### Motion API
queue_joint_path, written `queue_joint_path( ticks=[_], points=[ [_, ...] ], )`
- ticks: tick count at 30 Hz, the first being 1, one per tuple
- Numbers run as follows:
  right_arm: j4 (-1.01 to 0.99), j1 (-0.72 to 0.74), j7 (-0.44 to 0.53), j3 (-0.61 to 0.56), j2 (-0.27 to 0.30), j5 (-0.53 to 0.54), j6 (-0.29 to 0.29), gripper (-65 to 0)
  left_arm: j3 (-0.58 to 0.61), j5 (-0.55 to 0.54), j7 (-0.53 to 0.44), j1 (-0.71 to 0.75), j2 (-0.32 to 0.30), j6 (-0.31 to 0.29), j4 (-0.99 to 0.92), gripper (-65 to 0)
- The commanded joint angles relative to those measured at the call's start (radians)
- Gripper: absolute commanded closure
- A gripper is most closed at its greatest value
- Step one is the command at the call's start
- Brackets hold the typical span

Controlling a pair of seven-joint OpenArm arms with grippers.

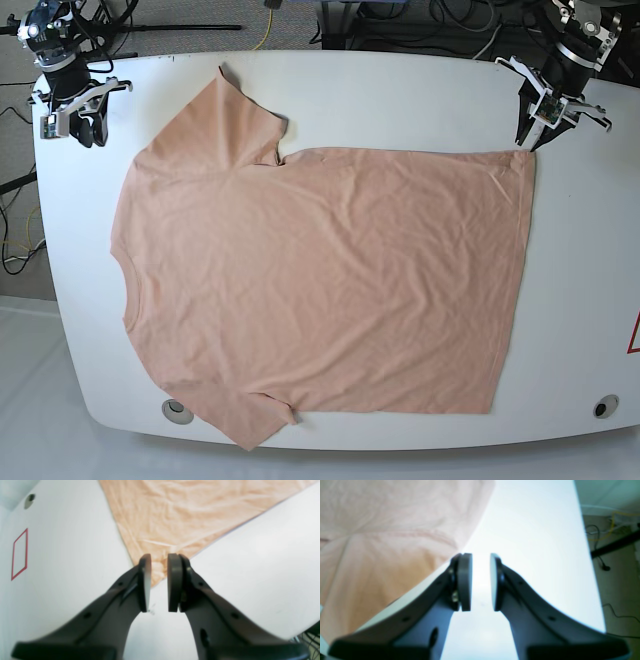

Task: Fold the T-shirt properly
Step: 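Move the right gripper onto the sleeve edge and close on it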

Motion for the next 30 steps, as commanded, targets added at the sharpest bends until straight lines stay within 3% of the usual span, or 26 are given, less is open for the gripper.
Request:
queue_joint_path(
  ticks=[1,7,15,21,23,30],
  points=[
    [0.012,0.029,0.020,-0.039,0.009,-0.023,-0.026,-22.3,-0.002,-0.011,0.014,0.014,-0.005,0.013,0.034,-11.1],
    [0.007,0.039,0.022,-0.079,0.002,-0.043,-0.056,-26.5,0.001,-0.012,0.082,0.014,-0.004,0.013,0.052,-14.7],
    [-0.016,0.039,0.031,-0.079,-0.019,-0.044,-0.068,-24.7,0.014,0.044,0.085,0.011,-0.002,0.014,0.076,-24.5],
    [-0.057,0.065,0.026,-0.075,-0.032,-0.038,-0.064,-24.4,0.017,0.042,0.071,-0.005,-0.001,0.028,0.040,-24.3],
    [-0.074,0.073,0.028,-0.080,-0.038,-0.039,-0.064,-24.2,0.014,0.037,0.077,-0.017,-0.004,0.064,-0.014,-23.1],
    [-0.103,0.089,0.027,-0.080,-0.043,-0.047,-0.062,-23.8,0.009,0.025,0.086,-0.037,-0.001,0.096,-0.060,-21.7]
  ],
)
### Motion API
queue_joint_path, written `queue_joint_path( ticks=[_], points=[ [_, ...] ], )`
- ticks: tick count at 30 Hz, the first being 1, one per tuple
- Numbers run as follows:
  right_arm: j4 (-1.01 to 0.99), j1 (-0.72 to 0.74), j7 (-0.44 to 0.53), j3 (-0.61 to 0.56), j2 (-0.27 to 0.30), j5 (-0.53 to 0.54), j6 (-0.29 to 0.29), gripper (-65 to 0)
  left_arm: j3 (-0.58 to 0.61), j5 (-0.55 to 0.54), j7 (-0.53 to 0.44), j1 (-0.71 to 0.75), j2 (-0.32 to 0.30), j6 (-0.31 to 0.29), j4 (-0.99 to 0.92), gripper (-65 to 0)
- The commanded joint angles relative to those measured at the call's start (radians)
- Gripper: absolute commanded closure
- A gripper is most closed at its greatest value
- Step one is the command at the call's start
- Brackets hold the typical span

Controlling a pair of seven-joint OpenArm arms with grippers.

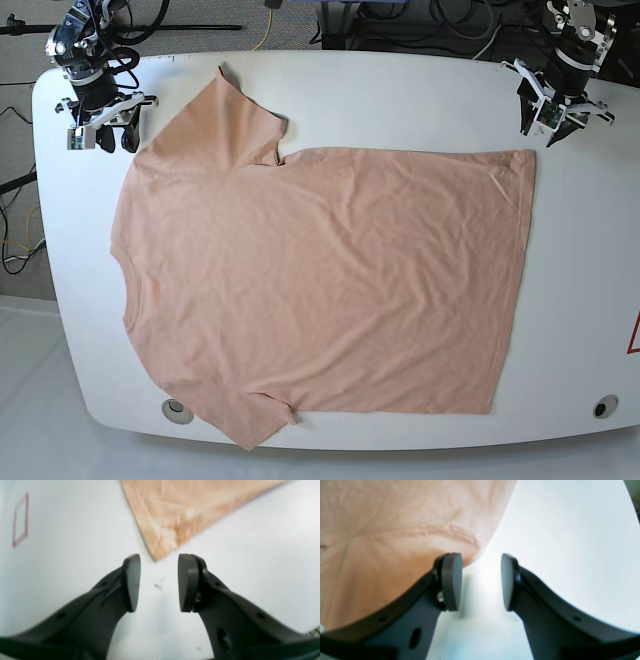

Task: Fold the T-shirt properly
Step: 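Move the right gripper onto the sleeve edge and close on it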

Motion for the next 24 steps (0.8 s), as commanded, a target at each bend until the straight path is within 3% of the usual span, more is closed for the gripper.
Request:
queue_joint_path(
  ticks=[1,9,15,24],
  points=[
    [0.009,-0.002,0.025,0.006,0.013,0.009,0.007,-23.8,-0.010,-0.019,-0.028,-0.001,-0.009,0.023,0.007,-21.8],
    [0.041,-0.024,0.022,0.008,0.025,0.000,0.029,-24.2,-0.006,-0.029,-0.015,0.001,-0.024,0.064,0.008,-20.9],
    [0.041,-0.014,-0.029,-0.004,0.021,0.036,0.070,-25.0,-0.003,-0.062,-0.009,-0.009,-0.028,0.056,0.027,-19.3],
    [0.033,-0.014,-0.024,-0.056,0.023,0.020,0.070,-25.5,0.002,-0.043,0.008,-0.022,-0.021,0.054,0.060,-17.8]
  ],
)
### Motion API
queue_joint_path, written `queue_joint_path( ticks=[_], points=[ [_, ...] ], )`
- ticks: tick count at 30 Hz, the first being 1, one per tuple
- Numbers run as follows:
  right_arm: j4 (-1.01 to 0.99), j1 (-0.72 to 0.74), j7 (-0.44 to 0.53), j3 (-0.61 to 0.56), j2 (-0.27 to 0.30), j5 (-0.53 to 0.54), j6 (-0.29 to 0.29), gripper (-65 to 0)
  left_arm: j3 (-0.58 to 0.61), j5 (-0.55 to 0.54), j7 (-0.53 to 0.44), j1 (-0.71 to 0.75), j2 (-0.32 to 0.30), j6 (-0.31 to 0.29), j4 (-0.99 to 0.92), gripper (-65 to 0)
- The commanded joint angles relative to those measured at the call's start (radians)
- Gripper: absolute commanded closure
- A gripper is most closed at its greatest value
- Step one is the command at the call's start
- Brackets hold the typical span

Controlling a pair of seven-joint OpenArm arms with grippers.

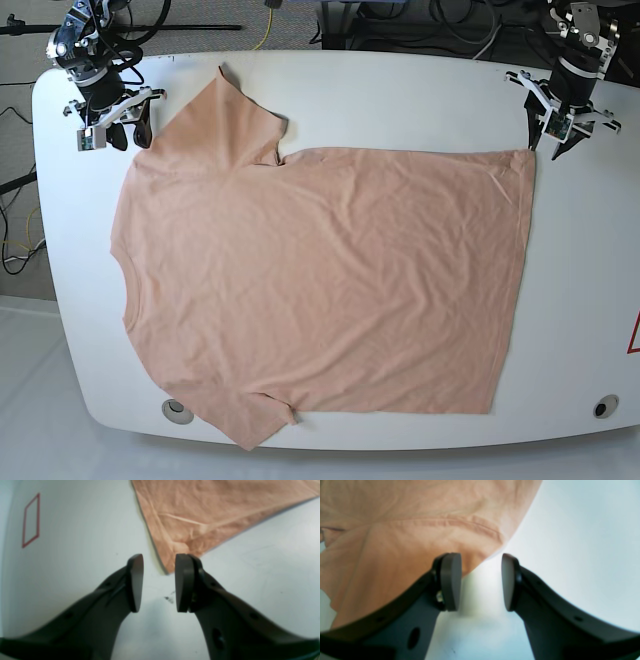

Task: Fold the T-shirt properly
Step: 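Move the right gripper onto the sleeve edge and close on it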

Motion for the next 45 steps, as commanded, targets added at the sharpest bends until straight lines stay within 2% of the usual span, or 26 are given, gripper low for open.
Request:
queue_joint_path(
  ticks=[1,17,23,33,45],
  points=[
    [0.013,-0.003,0.031,-0.018,0.012,-0.001,0.009,-25.5,0.001,0.002,-0.012,-0.001,-0.007,0.011,0.036,-18.3],
    [-0.009,0.008,0.014,-0.039,0.010,-0.024,0.009,-25.4,0.005,0.001,-0.021,0.004,-0.008,0.008,0.040,-19.9],
    [-0.010,0.031,0.003,-0.082,0.010,-0.033,0.009,-25.3,0.011,-0.004,-0.028,-0.013,-0.014,0.015,-0.022,-19.6],
    [-0.042,0.069,-0.006,-0.140,0.048,-0.073,0.009,-25.0,0.010,0.000,-0.023,-0.017,-0.014,0.012,-0.040,-19.3],
    [-0.074,0.070,-0.007,-0.132,0.079,-0.060,0.009,-24.9,0.008,-0.005,-0.018,-0.022,-0.021,0.017,-0.037,-19.4]
  ],
)
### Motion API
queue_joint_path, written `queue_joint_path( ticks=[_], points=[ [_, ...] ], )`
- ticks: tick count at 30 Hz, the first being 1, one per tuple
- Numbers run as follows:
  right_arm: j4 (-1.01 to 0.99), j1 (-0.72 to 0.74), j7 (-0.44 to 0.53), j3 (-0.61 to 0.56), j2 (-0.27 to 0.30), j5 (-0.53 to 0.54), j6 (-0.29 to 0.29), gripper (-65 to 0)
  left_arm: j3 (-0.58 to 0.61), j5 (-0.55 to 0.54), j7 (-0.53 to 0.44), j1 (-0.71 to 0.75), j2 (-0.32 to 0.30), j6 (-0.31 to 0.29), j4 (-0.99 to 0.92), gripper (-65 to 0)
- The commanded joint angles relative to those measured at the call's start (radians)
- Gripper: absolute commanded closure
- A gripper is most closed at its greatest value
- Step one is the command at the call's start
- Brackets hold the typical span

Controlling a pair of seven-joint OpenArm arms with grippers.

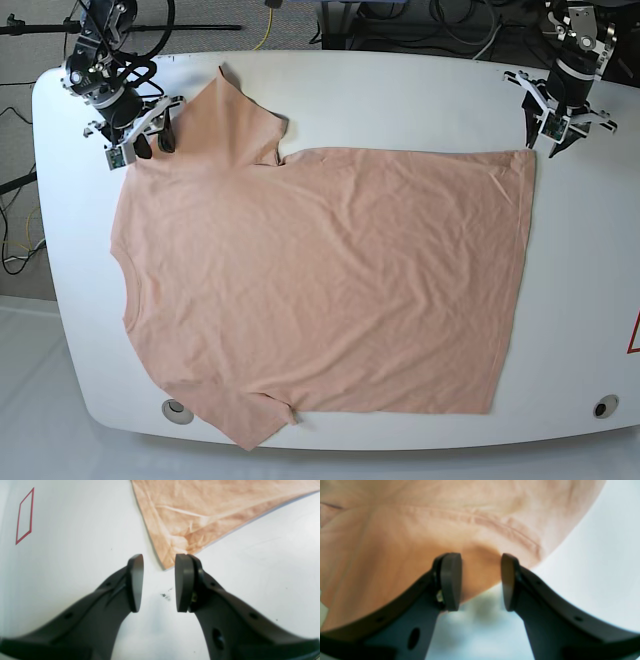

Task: Fold the T-shirt properly
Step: 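Move the right gripper onto the sleeve edge and close on it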

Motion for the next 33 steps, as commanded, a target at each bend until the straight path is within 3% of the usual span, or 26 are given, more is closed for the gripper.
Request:
queue_joint_path(
  ticks=[1,14,33],
  points=[
    [0.012,-0.004,0.019,0.012,0.018,0.017,0.006,-24.9,-0.008,-0.012,-0.012,0.002,-0.015,0.011,0.020,-19.3],
    [-0.022,-0.006,-0.045,0.007,0.055,0.033,0.006,-24.9,-0.017,-0.014,-0.007,0.003,-0.021,0.006,0.020,-19.2],
    [-0.012,-0.007,-0.086,0.005,0.048,-0.089,0.006,-23.2,-0.009,-0.010,-0.013,0.010,-0.016,0.008,0.017,-19.6]
  ],
)
